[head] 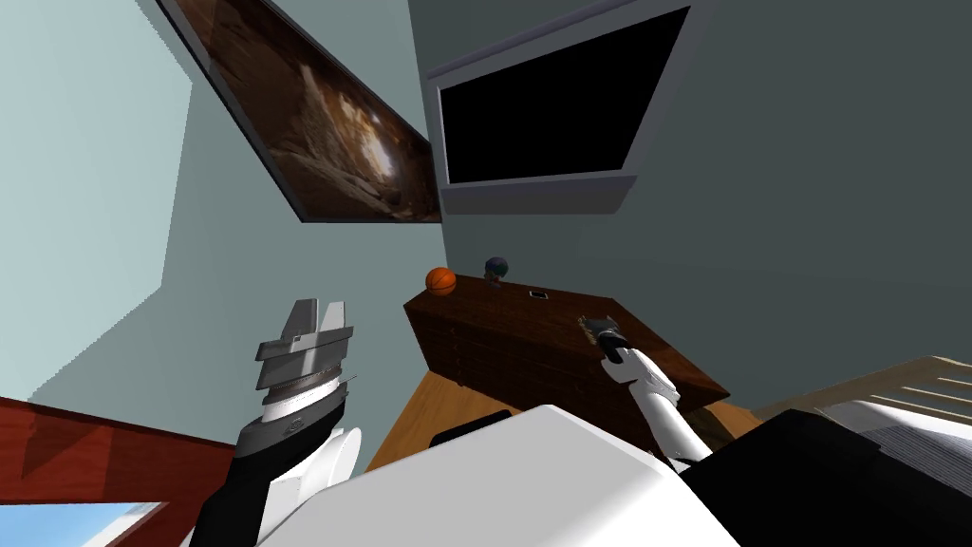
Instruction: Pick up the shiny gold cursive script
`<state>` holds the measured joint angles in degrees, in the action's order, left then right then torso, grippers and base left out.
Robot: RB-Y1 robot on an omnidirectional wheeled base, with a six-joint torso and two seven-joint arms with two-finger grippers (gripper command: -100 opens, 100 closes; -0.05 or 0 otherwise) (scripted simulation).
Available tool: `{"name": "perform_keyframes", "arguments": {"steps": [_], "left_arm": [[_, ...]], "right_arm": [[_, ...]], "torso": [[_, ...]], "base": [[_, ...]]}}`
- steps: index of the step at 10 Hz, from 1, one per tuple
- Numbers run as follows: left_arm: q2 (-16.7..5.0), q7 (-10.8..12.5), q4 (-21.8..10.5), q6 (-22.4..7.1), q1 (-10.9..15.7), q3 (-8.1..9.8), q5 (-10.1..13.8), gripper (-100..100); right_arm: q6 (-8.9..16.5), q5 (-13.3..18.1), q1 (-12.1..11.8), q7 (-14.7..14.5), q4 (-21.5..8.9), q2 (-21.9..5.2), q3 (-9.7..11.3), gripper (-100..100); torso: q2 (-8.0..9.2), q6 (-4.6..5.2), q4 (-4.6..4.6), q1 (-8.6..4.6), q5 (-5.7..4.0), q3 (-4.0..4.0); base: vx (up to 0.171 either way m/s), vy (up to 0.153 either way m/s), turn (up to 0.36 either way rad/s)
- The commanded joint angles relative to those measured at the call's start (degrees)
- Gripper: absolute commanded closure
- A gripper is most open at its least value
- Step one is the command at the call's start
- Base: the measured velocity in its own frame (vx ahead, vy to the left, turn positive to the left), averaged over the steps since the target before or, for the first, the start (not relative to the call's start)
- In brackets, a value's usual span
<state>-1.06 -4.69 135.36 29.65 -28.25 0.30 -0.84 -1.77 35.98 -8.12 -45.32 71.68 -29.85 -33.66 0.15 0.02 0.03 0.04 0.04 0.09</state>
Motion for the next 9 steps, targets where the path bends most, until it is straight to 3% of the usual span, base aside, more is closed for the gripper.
{"name": "perform_keyframes", "arguments": {"steps": [1, 2, 6, 7, 9], "left_arm": [[0.00, 0.00, 0.00, 0.00, 0.00, 0.00, 0.00, 0], [0.00, 0.00, 0.00, 0.00, 0.00, 0.00, 0.00, 0], [0.00, 0.00, 0.00, 0.00, -0.01, 0.00, 0.00, 0], [0.00, 0.00, 0.00, 0.00, 0.00, 0.00, 0.00, 0], [0.00, 0.00, 0.00, 0.00, 0.00, 0.00, 0.00, 0]], "right_arm": [[-2.33, 1.25, -2.19, -0.03, -0.16, -2.86, -0.16, -100], [-2.33, 1.25, -2.19, -0.03, -0.16, -3.47, -0.16, -100], [-7.33, 3.90, -7.00, -0.11, -0.58, -10.48, -0.07, -100], [-7.33, 3.90, -7.00, -0.11, -0.58, -11.01, -0.07, -100], [-11.16, 5.77, -10.69, -0.30, -0.79, -15.07, 0.33, -100]], "torso": [[0.00, 0.00, 0.00, 0.00, 0.00, 0.00], [0.03, 0.00, 0.01, 0.02, 0.00, 0.02], [-0.03, 0.03, -0.01, -0.01, -0.01, -0.02], [-0.04, 0.00, -0.01, 0.00, -0.01, -0.02], [-0.05, -0.01, -0.01, -0.04, -0.02, -0.03]], "base": [[-0.044, 0.030, 0.184], [-0.027, 0.020, 0.047], [-0.023, 0.024, 0.126], [-0.018, 0.015, 0.077], [-0.029, 0.014, 0.206]]}}
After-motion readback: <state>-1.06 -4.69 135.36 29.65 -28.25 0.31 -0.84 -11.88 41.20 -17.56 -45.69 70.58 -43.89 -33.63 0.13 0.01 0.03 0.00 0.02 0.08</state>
